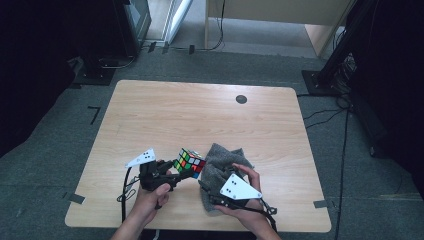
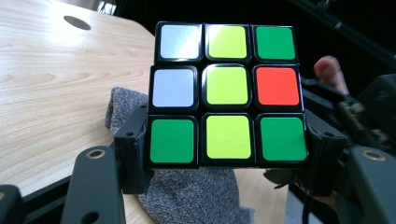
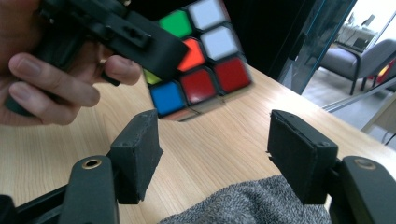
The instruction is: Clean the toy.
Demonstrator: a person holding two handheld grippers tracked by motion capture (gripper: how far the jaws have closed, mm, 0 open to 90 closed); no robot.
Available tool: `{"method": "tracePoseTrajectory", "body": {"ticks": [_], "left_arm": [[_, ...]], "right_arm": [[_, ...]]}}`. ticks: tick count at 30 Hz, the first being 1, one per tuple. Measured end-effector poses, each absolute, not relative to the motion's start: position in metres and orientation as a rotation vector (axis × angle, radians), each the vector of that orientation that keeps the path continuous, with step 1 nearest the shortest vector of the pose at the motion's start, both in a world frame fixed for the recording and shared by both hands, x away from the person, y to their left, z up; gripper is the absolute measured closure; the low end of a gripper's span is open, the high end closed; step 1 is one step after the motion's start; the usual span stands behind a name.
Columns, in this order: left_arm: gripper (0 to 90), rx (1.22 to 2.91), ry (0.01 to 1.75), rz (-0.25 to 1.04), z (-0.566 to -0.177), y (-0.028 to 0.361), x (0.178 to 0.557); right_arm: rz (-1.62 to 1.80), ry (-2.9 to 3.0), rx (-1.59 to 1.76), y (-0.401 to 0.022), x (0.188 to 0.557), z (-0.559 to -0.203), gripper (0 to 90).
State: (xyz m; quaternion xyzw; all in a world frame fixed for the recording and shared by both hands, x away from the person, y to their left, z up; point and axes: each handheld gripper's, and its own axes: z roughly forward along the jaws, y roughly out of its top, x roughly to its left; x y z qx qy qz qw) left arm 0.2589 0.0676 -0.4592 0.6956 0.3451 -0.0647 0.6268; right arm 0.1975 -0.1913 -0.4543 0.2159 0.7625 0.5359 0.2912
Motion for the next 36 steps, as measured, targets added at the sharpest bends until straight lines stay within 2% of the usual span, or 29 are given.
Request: {"method": "tracePoseTrajectory", "body": {"ticks": [4, 6, 14, 21, 27, 36], "left_arm": [[34.4, 1.637, 0.779, -0.154, -0.456, 0.059, 0.256], [34.4, 1.661, 0.775, -0.157, -0.455, 0.056, 0.254], [34.3, 1.719, 0.756, -0.188, -0.454, 0.046, 0.251], [33.7, 1.74, 0.756, -0.203, -0.456, 0.045, 0.254], [26.2, 1.707, 0.703, -0.205, -0.453, 0.051, 0.255], [24.7, 1.692, 0.666, 0.001, -0.449, 0.069, 0.256]], "right_arm": [[1.408, 2.033, 0.551, -0.186, 0.194, -0.455, 26.7], [1.4, 2.03, 0.553, -0.186, 0.194, -0.456, 26.5], [1.335, 2.007, 0.518, -0.18, 0.192, -0.46, 28.2], [1.278, 2.026, 0.499, -0.177, 0.192, -0.462, 33.5], [1.303, 2.045, 0.518, -0.181, 0.194, -0.46, 33.9], [1.33, 2.037, 0.676, -0.203, 0.206, -0.454, 34.5]]}}
